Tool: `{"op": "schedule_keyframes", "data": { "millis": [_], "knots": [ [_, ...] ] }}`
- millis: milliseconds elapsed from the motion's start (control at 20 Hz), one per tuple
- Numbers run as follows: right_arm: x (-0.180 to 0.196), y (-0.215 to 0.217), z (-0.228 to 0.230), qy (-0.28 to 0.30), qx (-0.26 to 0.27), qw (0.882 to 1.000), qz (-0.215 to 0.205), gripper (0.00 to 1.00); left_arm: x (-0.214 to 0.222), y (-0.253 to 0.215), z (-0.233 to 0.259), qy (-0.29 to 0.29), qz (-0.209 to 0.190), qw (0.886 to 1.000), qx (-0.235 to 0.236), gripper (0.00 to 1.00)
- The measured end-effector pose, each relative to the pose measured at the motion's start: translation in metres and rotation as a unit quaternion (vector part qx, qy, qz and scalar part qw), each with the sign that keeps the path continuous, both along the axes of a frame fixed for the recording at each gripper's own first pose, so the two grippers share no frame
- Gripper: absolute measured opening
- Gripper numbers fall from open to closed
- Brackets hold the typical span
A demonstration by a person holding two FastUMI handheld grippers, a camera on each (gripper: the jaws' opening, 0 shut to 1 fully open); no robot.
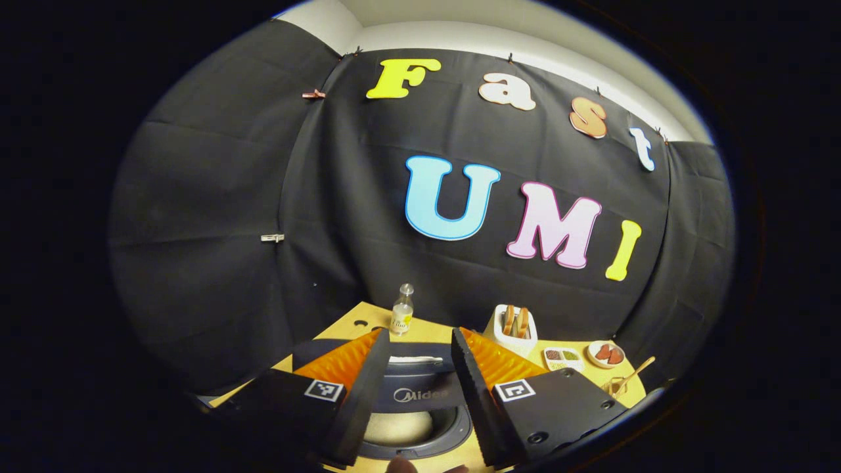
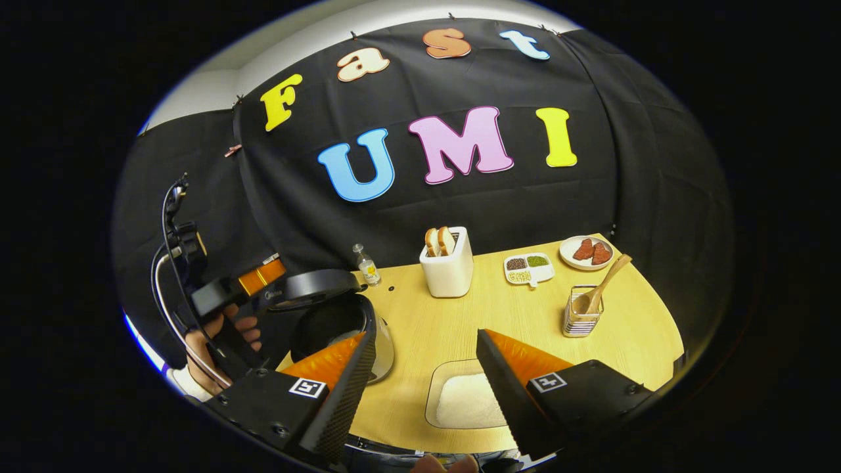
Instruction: Close the left gripper, press the button to open the rice cooker; take a wooden spoon from the chopstick holder with the right hand, scoop a spoonful of rice and pour it into the rice cooker, then put the wooden spoon back into the chopstick holder.
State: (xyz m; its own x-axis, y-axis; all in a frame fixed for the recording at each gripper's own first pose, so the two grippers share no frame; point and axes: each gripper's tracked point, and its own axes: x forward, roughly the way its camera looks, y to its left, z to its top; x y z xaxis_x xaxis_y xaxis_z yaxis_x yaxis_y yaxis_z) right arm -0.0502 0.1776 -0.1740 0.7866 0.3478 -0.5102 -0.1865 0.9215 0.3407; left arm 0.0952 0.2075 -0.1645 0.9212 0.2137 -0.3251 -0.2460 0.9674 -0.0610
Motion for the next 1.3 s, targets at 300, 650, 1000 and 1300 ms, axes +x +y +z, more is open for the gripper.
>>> {"op": "schedule_keyframes", "data": {
  "millis": [300,650,1000,1300],
  "knots": [
    [0.000,-0.007,-0.007,0.010,0.003,1.000,-0.007,0.97,-0.025,-0.008,-0.051,0.041,0.014,0.999,0.007,0.70],
    [-0.004,-0.008,-0.017,0.021,0.004,1.000,-0.009,0.97,-0.044,-0.014,-0.094,0.075,0.025,0.997,0.025,0.70],
    [-0.003,-0.002,-0.020,0.023,0.006,1.000,-0.004,0.97,-0.063,-0.017,-0.138,0.106,0.036,0.993,0.032,0.71],
    [-0.004,-0.002,-0.019,0.026,0.012,1.000,-0.006,0.96,-0.065,-0.017,-0.139,0.103,0.048,0.993,0.031,0.72]
  ]
}}
